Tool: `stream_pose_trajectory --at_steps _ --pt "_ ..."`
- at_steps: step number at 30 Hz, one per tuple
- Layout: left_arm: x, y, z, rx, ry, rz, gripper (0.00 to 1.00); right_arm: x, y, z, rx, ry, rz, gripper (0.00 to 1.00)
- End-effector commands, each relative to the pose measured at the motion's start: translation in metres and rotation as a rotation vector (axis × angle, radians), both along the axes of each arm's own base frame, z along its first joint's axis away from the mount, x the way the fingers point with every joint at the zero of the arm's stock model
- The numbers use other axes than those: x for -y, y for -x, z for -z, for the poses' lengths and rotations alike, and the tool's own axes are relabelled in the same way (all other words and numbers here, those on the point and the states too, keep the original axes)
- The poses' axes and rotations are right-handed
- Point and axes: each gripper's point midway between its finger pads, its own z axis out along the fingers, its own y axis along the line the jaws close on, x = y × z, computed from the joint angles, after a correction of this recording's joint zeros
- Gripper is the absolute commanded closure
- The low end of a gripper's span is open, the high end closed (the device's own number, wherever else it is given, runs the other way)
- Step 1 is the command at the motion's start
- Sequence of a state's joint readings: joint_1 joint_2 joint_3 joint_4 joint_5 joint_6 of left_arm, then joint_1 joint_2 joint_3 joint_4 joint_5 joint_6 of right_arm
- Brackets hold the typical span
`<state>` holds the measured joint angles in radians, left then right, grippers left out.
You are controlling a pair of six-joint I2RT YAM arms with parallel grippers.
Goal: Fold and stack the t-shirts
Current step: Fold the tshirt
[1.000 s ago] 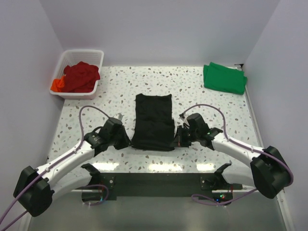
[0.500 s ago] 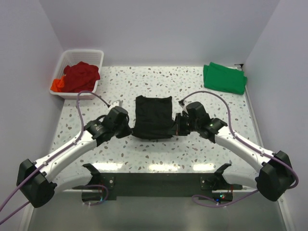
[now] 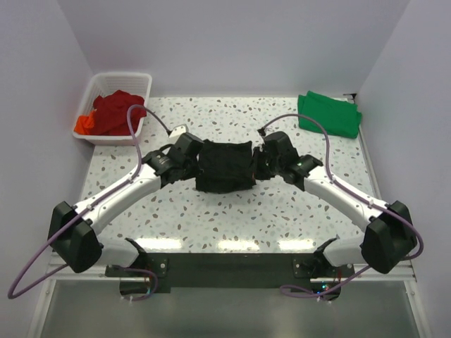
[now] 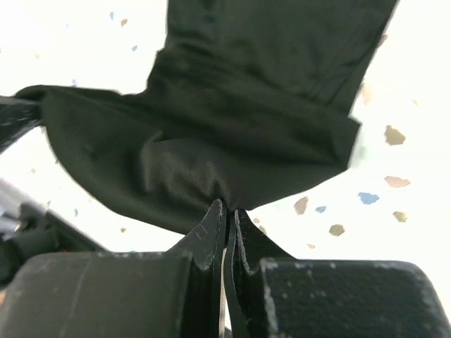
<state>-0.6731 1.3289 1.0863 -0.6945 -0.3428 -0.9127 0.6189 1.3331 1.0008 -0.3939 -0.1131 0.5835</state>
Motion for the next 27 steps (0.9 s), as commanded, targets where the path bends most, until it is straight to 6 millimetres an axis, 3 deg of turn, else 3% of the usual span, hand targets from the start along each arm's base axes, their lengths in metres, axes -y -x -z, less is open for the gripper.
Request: stream_pose_trajectory --at_steps 1,5,13,15,16,18,19,20,24,25,27 --pt "-0.012 -0.026 -0.012 0.040 -0.054 -0.059 1.00 0.002 -0.034 -0.014 0.093 0.010 0.063 1.00" --pt "-0.020 -0.054 -0.006 0.036 -0.067 -0.085 1.00 0.001 -0.053 0.000 0.085 0.020 0.093 1.00" --pt "-0.026 -0.108 -0.013 0.064 -0.085 -0.076 1.00 -0.004 -0.096 -0.006 0.119 0.018 0.128 1.00" --pt "-0.022 -0.122 -0.014 0.069 -0.088 -0.060 1.00 -0.005 -0.108 -0.008 0.127 0.024 0.135 1.00" --pt "-0.022 -0.128 -0.006 0.052 -0.099 -0.057 1.00 -0.004 -0.113 -0.010 0.131 0.022 0.142 1.00" --pt "-0.017 -0.140 -0.011 0.063 -0.093 -0.041 1.00 -0.004 -0.124 -0.014 0.142 0.031 0.155 1.00" --pt "-0.016 -0.146 -0.002 0.044 -0.103 -0.037 1.00 -0.003 -0.129 -0.010 0.137 0.038 0.160 1.00" --pt "-0.013 -0.153 -0.009 0.062 -0.096 -0.032 1.00 -0.002 -0.133 -0.010 0.142 0.041 0.167 1.00" --pt "-0.005 -0.176 -0.006 0.066 -0.085 -0.001 1.00 0.003 -0.150 -0.015 0.162 0.054 0.208 1.00" --pt "-0.004 -0.181 0.003 0.049 -0.092 0.004 1.00 0.006 -0.154 -0.013 0.165 0.061 0.220 1.00" --pt "0.002 -0.193 0.000 0.059 -0.080 0.022 1.00 0.005 -0.163 -0.006 0.158 0.072 0.228 1.00"
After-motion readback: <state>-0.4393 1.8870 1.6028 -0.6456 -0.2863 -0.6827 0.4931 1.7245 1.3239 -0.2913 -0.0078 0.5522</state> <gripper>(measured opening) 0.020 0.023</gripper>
